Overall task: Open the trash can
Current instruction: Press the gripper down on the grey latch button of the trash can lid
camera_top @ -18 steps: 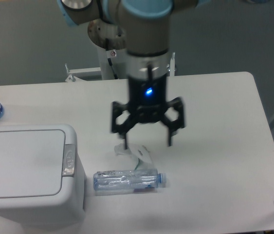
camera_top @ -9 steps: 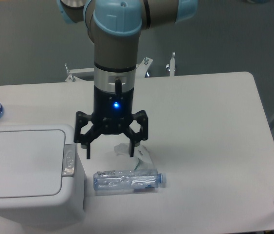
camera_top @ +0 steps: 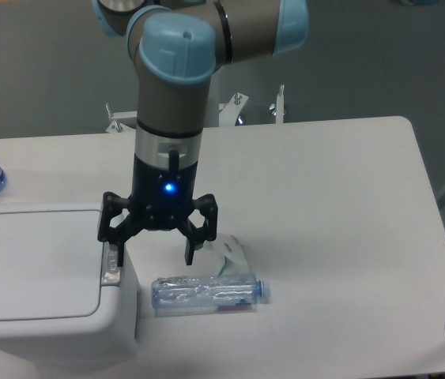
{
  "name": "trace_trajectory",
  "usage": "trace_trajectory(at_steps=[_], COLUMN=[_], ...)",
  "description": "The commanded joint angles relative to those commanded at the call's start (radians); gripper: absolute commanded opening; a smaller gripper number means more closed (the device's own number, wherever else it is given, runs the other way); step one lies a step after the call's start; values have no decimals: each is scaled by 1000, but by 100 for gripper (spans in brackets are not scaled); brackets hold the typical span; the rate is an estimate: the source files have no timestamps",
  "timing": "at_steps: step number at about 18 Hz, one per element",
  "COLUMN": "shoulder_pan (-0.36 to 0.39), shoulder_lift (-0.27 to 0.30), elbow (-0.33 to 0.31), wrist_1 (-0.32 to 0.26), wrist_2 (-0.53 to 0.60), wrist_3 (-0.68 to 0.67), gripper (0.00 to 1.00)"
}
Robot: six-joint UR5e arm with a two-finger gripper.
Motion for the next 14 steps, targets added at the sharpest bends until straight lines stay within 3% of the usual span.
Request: trace_trajectory(at_steps=[14], shoulder_pan=[0], shoulder_lift=[-14], elbow=[2], wrist_1=[0], wrist_2=[0], wrist_3=[2], gripper=[100])
